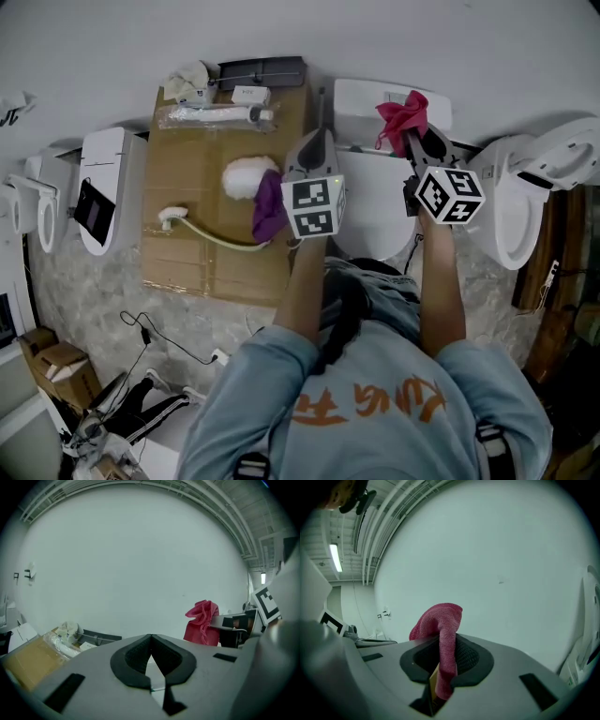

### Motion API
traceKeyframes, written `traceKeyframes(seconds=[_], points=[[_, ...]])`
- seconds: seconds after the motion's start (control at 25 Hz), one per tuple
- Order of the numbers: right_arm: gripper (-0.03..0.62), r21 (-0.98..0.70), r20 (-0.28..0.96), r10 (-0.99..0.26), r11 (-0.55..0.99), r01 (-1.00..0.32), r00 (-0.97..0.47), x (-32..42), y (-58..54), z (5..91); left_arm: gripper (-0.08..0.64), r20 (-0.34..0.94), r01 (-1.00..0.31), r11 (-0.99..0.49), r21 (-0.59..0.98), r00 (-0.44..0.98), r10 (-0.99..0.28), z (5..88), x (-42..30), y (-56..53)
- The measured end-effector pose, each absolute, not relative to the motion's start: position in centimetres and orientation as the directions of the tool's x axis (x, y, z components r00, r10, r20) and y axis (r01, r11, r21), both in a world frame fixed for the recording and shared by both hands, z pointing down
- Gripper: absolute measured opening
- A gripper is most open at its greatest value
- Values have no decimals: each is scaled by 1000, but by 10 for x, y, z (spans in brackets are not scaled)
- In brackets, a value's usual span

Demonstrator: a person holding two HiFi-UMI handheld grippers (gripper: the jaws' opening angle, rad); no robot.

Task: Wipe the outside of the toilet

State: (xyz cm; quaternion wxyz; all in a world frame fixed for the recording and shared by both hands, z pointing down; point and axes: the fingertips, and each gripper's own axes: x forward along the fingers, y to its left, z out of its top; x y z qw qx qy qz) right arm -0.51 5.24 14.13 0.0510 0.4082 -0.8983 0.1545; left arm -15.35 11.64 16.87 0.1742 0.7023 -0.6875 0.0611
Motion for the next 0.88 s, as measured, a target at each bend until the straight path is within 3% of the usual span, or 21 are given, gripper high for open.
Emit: traceKeyframes(seconds=[0.32,0.88], points=[[75,-255,272,-685,625,-738,-675,-29,-8,171,25,387,-980,2,199,77,-919,201,-172,52],[75,-192,415,-493,774,-604,-764,-99,-79,239,25,499,-962,19,274,125,-857,273,-185,-22]])
